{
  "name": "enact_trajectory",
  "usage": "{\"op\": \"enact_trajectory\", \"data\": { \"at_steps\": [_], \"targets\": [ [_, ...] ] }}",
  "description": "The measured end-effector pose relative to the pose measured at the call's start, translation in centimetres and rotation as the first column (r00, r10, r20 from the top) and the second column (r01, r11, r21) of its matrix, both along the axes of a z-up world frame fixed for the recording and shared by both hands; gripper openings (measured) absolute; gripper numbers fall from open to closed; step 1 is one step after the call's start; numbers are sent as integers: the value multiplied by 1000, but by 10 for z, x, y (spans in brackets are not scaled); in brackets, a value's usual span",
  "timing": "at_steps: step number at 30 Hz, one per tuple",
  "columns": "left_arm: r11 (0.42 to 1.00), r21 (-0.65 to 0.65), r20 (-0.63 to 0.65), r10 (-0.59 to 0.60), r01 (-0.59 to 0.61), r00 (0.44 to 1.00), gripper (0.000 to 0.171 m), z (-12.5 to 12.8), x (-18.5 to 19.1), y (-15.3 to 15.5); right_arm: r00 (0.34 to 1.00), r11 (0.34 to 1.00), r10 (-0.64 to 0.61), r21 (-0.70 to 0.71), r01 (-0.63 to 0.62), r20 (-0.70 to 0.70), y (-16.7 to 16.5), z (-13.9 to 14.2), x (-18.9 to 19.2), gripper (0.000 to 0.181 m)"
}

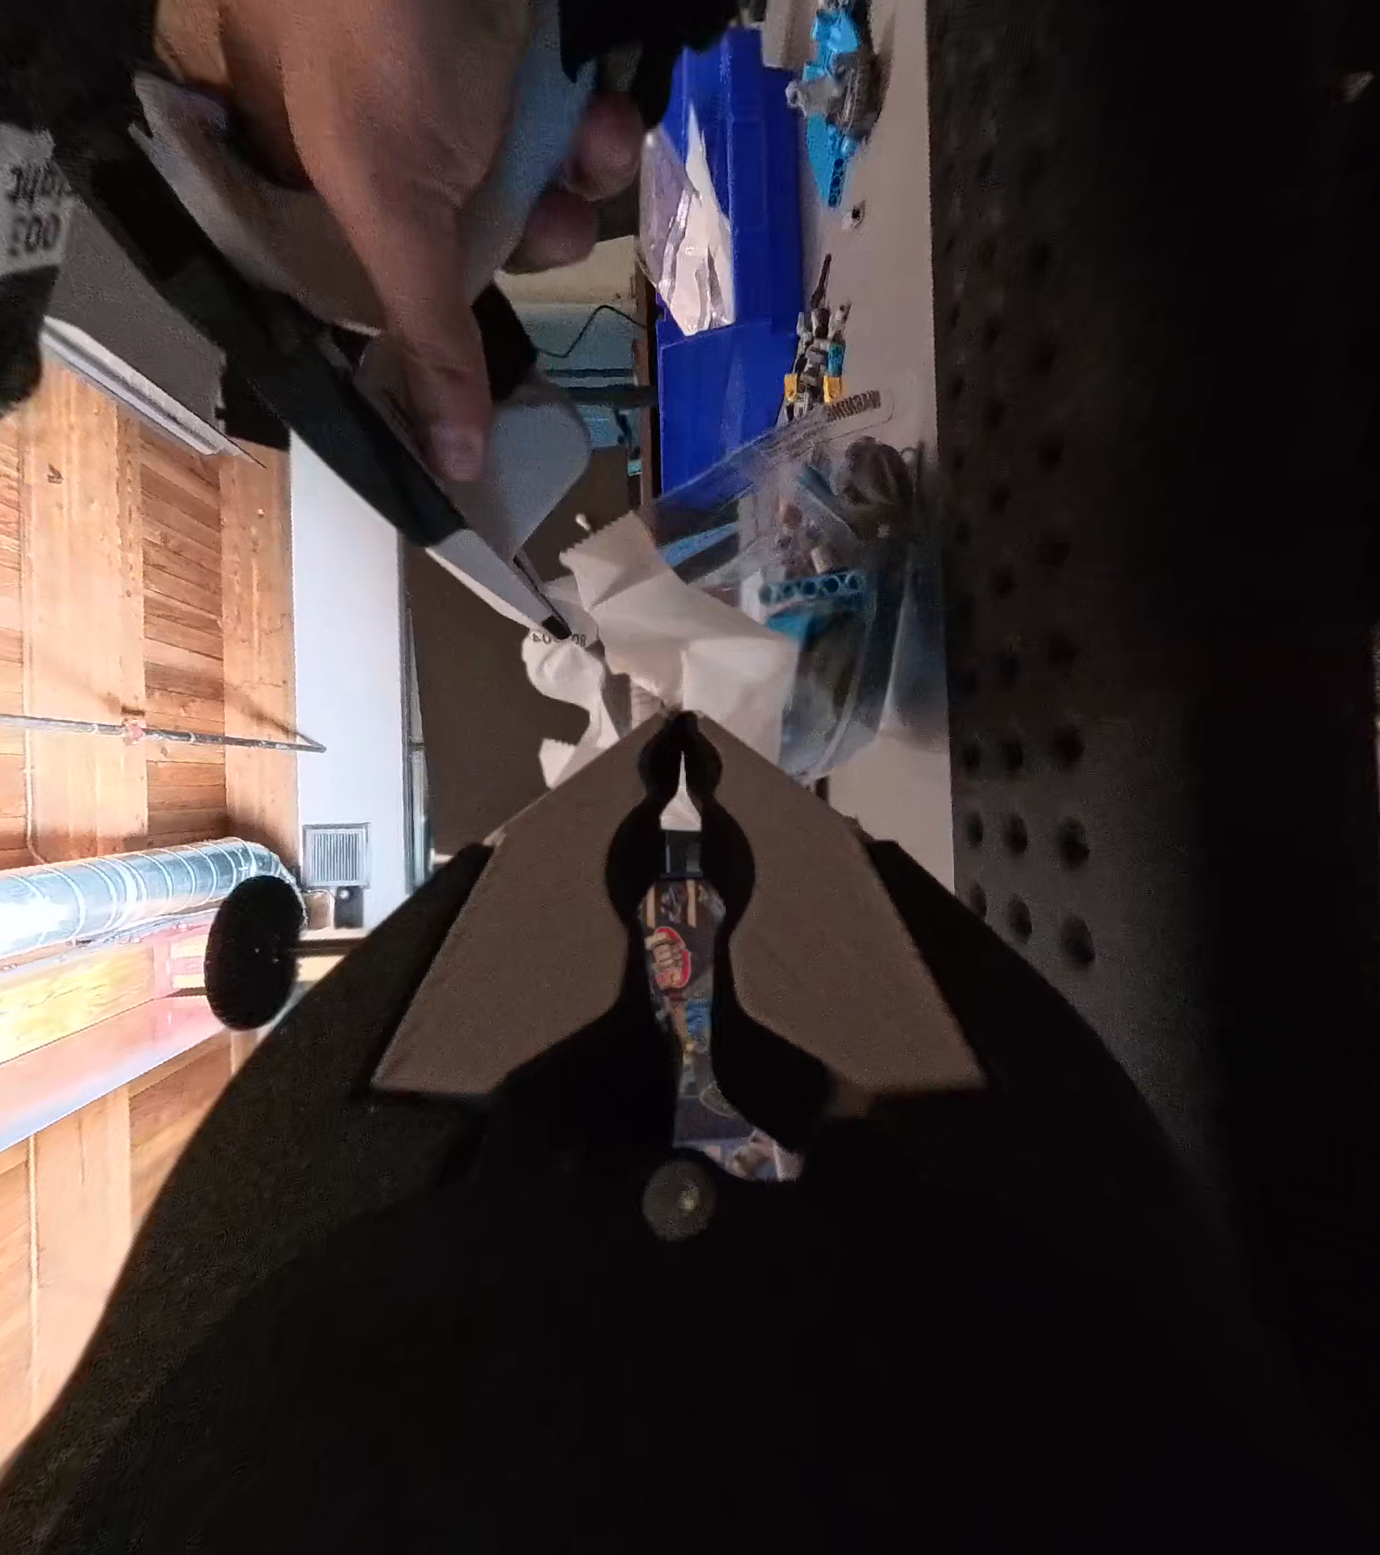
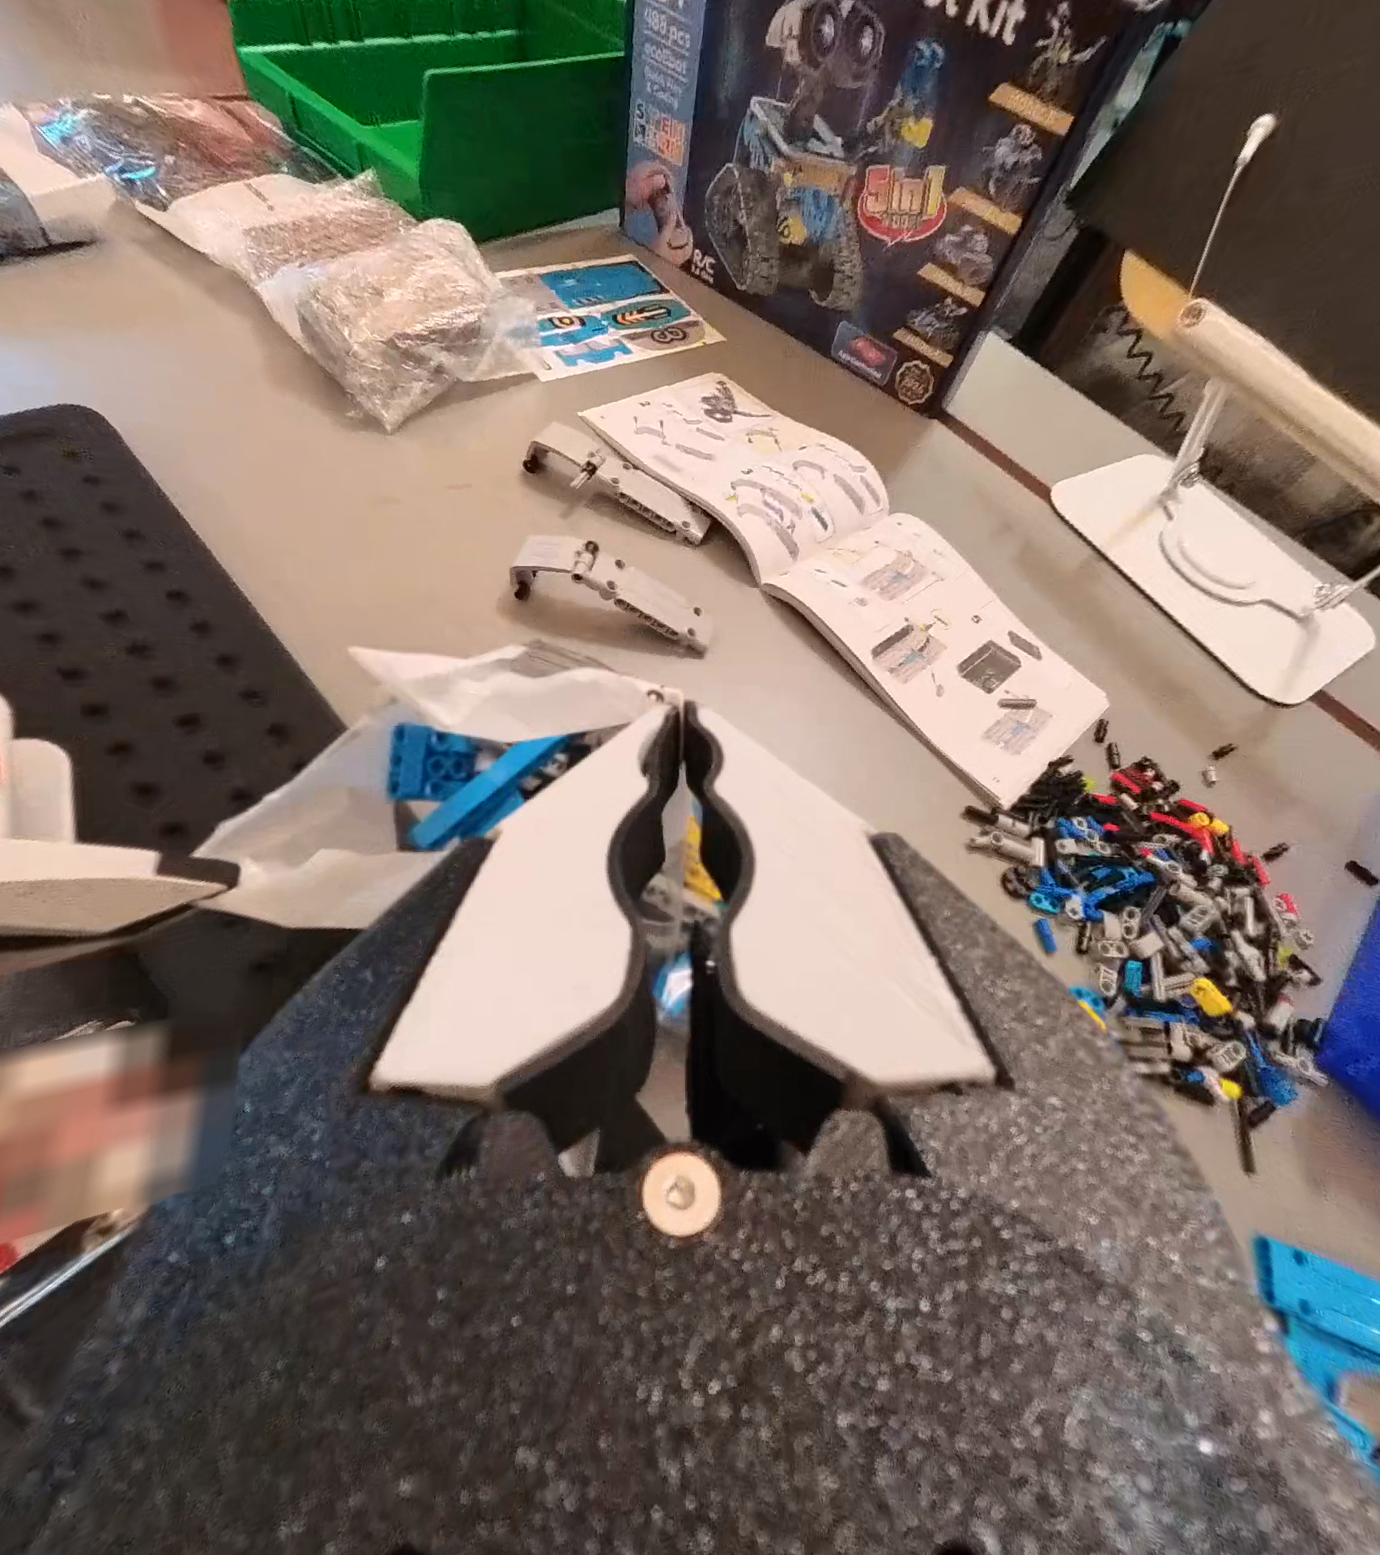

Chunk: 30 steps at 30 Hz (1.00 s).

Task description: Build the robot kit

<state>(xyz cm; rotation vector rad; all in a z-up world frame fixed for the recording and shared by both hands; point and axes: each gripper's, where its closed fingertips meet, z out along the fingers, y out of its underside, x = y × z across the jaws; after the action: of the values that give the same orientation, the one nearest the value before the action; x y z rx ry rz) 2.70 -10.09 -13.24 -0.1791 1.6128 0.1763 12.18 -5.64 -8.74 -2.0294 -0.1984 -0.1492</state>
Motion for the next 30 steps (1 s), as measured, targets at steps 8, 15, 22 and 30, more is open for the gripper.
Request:
{"op": "enact_trajectory", "data": {
  "at_steps": [8,15,22,30],
  "targets": [
    [987,-158,24,34,-29,999,0,31,9,27,992,991,129,47,-128,-16,-12,15,-13,27],
    [904,-422,-71,45,-70,997,0,76,62,62,966,970,155,215,-110,-205,-50,38,26,61],
    [802,-565,-350,-19,-195,937,0,77,136,63,894,977,154,-71,-201,-422,-74,-60,25,74],
    [741,-605,-574,-153,-291,804,0,27,210,41,914,972,-58,-232,-41,-402,-66,-97,54,50]
  ]
}}
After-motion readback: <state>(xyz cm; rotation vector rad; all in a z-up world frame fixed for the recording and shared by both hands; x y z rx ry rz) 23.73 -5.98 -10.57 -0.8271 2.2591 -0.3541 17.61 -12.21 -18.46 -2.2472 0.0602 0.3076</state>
